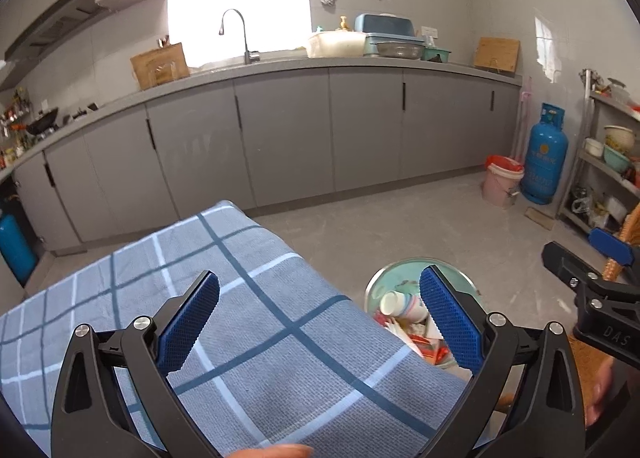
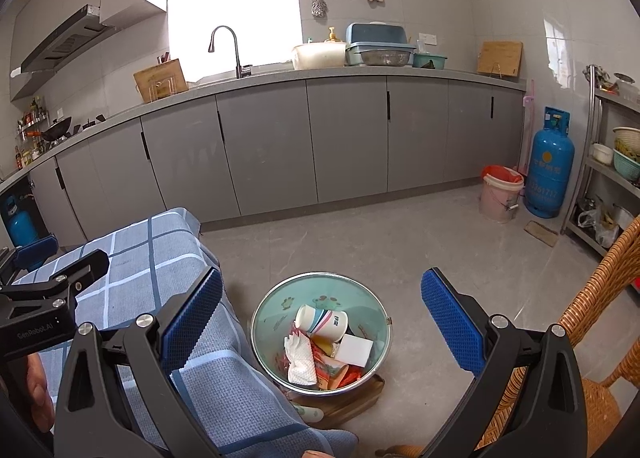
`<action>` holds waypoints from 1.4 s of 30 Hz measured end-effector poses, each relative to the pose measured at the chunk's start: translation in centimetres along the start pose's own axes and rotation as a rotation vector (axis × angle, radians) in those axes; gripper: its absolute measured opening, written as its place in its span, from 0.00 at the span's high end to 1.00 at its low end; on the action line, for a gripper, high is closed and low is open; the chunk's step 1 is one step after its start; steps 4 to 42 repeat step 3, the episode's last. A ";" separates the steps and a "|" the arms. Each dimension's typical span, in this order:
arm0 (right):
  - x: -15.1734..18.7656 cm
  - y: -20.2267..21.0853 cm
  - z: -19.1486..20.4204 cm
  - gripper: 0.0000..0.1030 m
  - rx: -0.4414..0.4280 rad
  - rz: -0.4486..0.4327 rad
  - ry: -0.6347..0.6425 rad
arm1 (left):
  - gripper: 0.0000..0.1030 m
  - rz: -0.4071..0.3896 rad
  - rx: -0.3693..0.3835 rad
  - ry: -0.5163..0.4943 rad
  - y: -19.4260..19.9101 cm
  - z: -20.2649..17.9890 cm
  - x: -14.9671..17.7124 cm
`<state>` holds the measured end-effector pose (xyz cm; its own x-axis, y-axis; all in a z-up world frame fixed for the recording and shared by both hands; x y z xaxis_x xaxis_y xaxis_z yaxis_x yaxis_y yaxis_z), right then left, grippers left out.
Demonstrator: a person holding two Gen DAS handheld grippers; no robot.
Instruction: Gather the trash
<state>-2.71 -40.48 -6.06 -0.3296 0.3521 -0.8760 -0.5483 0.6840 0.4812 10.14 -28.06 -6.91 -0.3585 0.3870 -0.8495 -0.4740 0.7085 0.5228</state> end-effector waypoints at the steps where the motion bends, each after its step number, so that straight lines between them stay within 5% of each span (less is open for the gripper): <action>1: 0.0 0.0 0.1 0.05 -0.001 -0.001 0.003 | 0.04 0.001 0.001 0.001 0.0 0.0 0.0; 42: -0.1 0.0 0.2 0.05 -0.003 -0.002 0.008 | 0.04 0.000 0.002 0.001 0.1 0.1 0.1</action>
Point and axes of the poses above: each gripper's, at about its wrist camera, not at the fingertips, and y roughly against the way its jaws point, z to its left, x to its underside, the point moved 6 cm from there along -y, roughly the way its jaws point, and after that the axes turned 15 degrees about x, right-handed, at the moved point
